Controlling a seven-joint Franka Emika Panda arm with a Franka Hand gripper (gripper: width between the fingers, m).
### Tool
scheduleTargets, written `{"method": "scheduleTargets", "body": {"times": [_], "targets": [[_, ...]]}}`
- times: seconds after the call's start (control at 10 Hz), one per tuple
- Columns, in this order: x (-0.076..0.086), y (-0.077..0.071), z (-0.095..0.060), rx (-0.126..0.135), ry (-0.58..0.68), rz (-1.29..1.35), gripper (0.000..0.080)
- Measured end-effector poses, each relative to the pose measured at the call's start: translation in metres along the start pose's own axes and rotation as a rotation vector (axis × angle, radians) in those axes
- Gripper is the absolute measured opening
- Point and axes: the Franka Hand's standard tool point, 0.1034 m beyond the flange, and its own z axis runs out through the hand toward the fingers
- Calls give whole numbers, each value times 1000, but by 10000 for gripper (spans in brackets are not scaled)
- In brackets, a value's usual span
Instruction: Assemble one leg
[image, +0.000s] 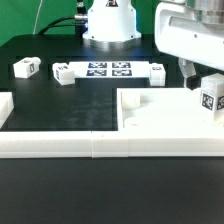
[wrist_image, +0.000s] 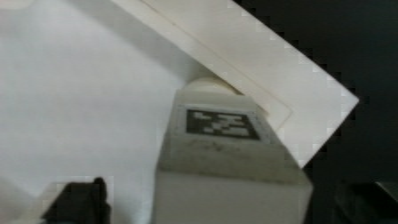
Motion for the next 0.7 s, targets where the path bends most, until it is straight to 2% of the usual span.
{"method": "scheduleTargets", "body": {"times": [0.1, 0.7], "targets": [[0, -2, 0, 6, 5, -123, 642], [-1, -4, -1, -3, 12, -772, 649]]}}
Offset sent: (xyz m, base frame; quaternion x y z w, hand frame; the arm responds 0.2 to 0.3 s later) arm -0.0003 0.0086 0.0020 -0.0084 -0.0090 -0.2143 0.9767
